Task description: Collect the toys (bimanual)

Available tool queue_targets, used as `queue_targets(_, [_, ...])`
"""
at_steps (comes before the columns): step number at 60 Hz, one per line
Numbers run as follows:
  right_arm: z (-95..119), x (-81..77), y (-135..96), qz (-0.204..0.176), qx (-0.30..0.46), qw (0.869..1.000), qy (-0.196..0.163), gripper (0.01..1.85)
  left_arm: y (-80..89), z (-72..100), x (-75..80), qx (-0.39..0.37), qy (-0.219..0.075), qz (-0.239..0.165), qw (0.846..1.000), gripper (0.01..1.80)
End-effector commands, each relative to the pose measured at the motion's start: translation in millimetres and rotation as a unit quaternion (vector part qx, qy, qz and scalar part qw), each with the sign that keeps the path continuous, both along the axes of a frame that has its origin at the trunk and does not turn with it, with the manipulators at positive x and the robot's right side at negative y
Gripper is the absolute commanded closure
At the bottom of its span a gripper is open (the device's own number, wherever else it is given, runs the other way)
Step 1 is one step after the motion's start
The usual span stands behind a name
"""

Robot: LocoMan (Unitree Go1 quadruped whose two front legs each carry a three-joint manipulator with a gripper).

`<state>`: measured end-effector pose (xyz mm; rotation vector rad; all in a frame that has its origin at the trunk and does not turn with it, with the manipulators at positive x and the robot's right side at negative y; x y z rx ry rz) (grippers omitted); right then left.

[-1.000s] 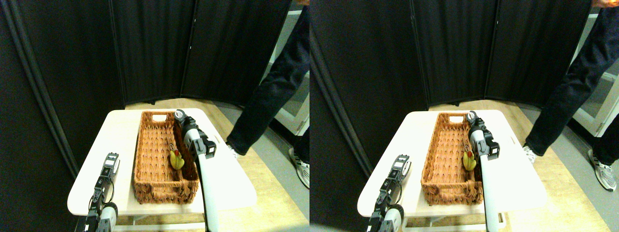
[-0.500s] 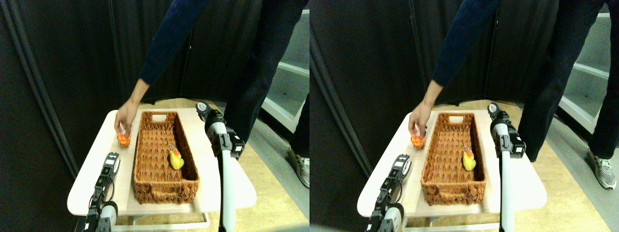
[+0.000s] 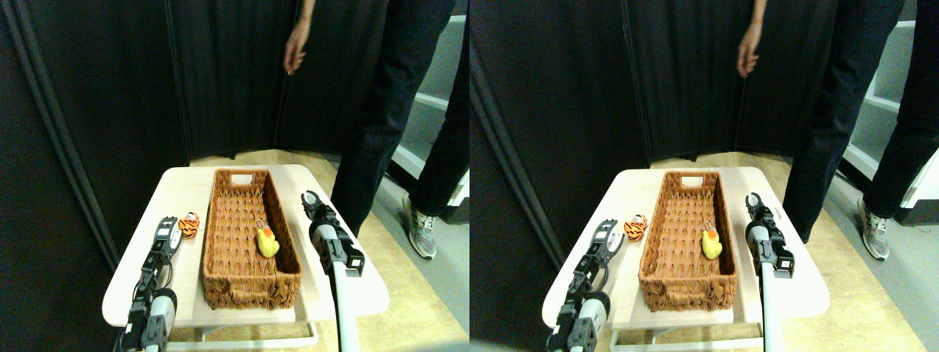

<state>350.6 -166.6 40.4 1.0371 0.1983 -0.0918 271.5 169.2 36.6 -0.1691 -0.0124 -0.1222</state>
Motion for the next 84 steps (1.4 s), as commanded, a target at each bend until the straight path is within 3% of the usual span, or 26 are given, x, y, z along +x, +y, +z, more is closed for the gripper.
queue_targets(1, [-9.2, 3.1, 0.1, -0.002, 0.004, 1.0, 0.005, 1.85, -5.0, 14.9, 5.4, -0.035, -0.025, -0.004, 0.999, 1.58])
queue_targets(4, [-12.5, 3.4, 0.0, -0.01, 0.008, 1.0, 0.013, 1.85, -5.9, 16.1, 7.1, -0.058, -0.023, -0.001, 0.998, 1.59])
queue_targets(19, [-27.1, 3.5, -2.2, -0.017, 0.011, 0.999, 0.027, 1.85, -7.4, 24.4, 21.8, -0.158, 0.062, 0.017, 0.985, 1.51])
queue_targets(27, [-29.6, 3.2, -2.5, -0.02, 0.011, 0.999, 0.032, 1.85, -5.9, 24.3, 29.9, -0.179, 0.086, 0.029, 0.98, 1.49])
queue_targets(32, [-28.7, 2.6, -1.6, -0.023, 0.006, 0.999, 0.036, 1.85, -4.7, 20.5, 35.8, -0.202, 0.119, 0.033, 0.972, 1.45])
queue_targets(41, [-26.5, 2.3, -1.2, -0.023, 0.005, 0.999, 0.04, 1.85, -1.5, 13.8, 43.4, -0.27, 0.147, 0.042, 0.951, 1.4])
queue_targets(50, [-26.6, 1.4, -0.2, -0.012, -0.005, 0.999, 0.035, 1.85, 2.6, 5.5, 48.0, -0.311, 0.157, 0.051, 0.936, 1.4])
queue_targets(60, [-23.6, 1.0, 3.9, -0.015, -0.002, 0.999, 0.042, 1.85, 7.0, -5.0, 51.4, -0.324, 0.159, 0.041, 0.932, 1.4])
queue_targets(75, [-23.1, 3.2, 7.2, 0.0, -0.007, 0.999, 0.033, 1.85, 13.2, -21.5, 62.7, -0.418, 0.16, 0.016, 0.894, 1.43])
queue_targets(84, [-21.7, 5.4, 9.5, 0.002, -0.01, 0.999, 0.034, 1.85, 7.5, -22.6, 64.4, -0.447, 0.152, 0.018, 0.881, 1.43])
